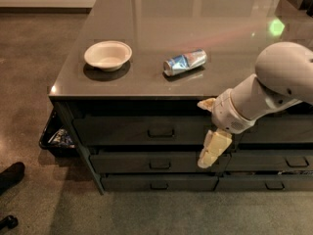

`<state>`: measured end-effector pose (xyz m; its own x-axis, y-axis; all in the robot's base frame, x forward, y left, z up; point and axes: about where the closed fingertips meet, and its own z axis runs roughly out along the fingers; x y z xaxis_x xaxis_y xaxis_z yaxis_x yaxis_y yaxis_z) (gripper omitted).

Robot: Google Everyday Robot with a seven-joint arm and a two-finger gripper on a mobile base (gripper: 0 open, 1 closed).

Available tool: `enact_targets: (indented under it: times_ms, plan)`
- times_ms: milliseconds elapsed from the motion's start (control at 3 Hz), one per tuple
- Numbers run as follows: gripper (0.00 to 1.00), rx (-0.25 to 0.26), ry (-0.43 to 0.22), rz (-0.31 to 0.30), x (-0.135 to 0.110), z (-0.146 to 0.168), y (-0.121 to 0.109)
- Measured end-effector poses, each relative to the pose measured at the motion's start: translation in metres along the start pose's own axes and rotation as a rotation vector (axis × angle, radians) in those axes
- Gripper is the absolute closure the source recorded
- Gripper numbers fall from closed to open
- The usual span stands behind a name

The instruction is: Open top drawer

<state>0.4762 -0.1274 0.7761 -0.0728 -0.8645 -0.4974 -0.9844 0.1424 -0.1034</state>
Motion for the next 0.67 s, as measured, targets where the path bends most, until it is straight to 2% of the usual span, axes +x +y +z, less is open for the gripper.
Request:
enact_targets:
  times_ms: [333,667]
  plan:
    - [0.0,0.0,0.0,0.0,0.0,0.0,0.0]
    - [0.0,-0.002,-0.032,-0.005,0.006,0.021,-0.004]
